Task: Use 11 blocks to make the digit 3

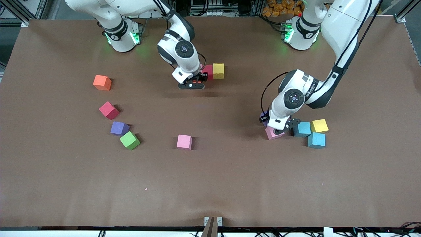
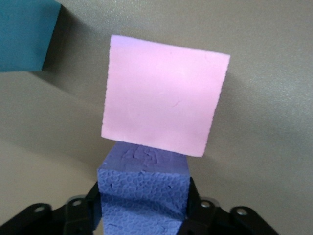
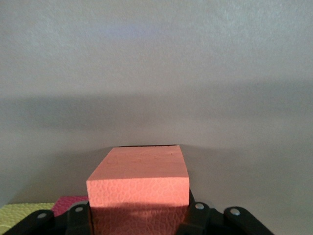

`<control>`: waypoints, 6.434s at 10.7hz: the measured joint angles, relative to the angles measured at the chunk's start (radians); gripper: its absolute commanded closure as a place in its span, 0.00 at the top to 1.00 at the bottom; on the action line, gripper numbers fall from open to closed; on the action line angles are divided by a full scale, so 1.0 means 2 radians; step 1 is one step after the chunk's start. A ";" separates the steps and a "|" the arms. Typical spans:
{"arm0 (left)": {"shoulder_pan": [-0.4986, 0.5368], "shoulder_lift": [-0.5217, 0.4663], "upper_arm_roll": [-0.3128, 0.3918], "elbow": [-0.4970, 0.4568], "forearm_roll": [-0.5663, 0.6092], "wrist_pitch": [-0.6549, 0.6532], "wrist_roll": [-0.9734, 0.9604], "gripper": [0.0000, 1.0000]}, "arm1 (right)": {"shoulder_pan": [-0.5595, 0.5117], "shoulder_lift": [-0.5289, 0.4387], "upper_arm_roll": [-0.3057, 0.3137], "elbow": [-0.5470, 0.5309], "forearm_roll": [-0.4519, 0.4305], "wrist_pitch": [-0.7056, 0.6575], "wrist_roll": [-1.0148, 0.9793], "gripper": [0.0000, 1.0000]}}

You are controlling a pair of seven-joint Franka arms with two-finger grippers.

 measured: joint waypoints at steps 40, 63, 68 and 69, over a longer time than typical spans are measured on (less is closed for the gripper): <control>-0.381 0.139 0.083 0.317 0.007 -0.153 -0.101 0.22 | -0.186 0.168 -0.016 0.350 -0.072 -0.061 -0.156 1.00; -0.411 0.174 0.082 0.318 -0.043 -0.095 -0.048 0.61 | -0.133 0.202 -0.044 0.359 -0.114 -0.064 -0.156 1.00; -0.411 0.174 0.082 0.318 -0.044 -0.107 -0.048 1.00 | -0.135 0.202 -0.044 0.367 -0.113 -0.070 -0.155 1.00; -0.411 0.174 0.082 0.319 -0.044 -0.107 -0.048 1.00 | -0.135 0.202 -0.044 0.371 -0.113 -0.079 -0.155 1.00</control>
